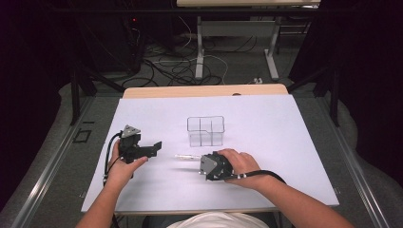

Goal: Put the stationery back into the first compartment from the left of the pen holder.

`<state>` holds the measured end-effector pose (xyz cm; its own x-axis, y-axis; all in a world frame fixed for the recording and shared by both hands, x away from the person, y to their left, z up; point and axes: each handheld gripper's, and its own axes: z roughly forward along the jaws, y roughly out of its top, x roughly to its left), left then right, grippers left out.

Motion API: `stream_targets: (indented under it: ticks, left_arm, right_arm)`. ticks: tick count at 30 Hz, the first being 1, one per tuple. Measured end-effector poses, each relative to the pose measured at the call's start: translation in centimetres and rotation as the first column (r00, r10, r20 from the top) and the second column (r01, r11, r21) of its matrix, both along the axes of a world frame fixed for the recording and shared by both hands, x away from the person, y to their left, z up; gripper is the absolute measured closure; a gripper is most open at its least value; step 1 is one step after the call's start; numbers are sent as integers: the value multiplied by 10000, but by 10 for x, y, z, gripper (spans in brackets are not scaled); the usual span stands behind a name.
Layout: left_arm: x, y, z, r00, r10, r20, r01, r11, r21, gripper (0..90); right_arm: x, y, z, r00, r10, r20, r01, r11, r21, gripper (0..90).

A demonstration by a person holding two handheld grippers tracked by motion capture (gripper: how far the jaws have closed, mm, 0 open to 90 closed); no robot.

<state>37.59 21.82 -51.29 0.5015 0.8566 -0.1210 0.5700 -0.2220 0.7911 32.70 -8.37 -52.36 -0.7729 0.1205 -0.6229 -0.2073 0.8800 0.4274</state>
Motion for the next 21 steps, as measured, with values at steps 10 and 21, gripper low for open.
stream_targets:
  ticks: [10, 21]
  left_arm:
    - [-8, -21, 2, 9873, -1590, 71, 1576, 9831, 932, 107]
    - [-13, -34, 5, 9721, -2344, -97, 2341, 9663, 1075, 171]
  right_arm:
    - [-12, -1, -12, 9829, 1125, 1457, -1014, 9915, -813, 803]
    - [-13, 3, -13, 9643, 2085, 1633, -1894, 9739, -1254, 803]
